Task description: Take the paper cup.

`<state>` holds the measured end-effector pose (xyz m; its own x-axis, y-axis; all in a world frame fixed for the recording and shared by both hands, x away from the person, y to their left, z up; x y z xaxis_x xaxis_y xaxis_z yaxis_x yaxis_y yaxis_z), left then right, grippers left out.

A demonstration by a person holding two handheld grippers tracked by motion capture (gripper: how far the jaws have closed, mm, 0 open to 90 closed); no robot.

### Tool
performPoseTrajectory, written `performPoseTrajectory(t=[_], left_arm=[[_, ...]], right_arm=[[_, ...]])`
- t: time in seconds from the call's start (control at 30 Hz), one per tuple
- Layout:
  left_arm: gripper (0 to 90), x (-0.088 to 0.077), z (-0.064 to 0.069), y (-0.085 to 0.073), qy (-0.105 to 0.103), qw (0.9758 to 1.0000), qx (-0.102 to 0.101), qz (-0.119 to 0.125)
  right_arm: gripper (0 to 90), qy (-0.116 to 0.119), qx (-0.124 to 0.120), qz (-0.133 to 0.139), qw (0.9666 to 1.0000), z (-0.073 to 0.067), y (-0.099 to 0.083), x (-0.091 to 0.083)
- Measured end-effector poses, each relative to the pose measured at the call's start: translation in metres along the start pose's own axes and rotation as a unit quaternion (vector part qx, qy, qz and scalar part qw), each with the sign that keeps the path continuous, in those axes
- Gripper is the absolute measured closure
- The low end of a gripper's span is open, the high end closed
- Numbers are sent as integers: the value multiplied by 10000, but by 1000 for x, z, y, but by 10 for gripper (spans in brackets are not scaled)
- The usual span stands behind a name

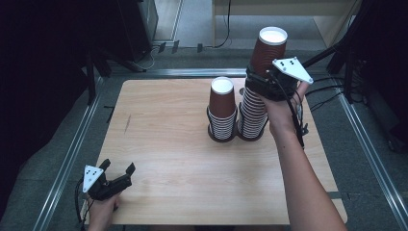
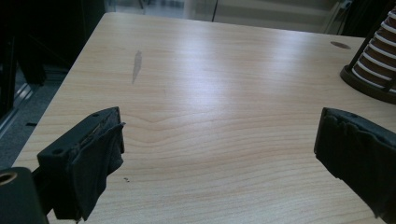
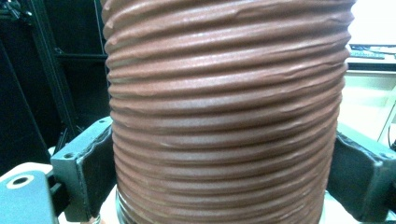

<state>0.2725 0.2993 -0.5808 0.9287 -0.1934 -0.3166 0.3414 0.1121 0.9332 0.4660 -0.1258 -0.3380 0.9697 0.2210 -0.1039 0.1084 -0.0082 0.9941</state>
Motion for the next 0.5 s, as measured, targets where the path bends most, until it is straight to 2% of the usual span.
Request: performPoseTrajectory(t=[0.4, 0.5], left_arm=[[19, 0, 0, 0, -1, 10000, 6, -4], [19, 0, 0, 0, -2, 10000, 5, -4]], right_arm=[[112, -38, -25, 310, 9995, 0, 26, -6], [112, -71, -113, 339, 9993, 0, 31, -7]])
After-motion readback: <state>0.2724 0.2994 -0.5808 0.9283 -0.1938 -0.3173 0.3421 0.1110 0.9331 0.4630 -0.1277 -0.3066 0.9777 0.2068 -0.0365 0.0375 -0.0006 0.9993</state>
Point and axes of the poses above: each handheld gripper's, and its own axes: x roughly forward along the jaws, y roughly out of its top, z roughly to its right, the point moved 9 cm from there along x, roughly forward along the jaws, and after that the axes turned 1 degree about -y, right-handed, at the moved point
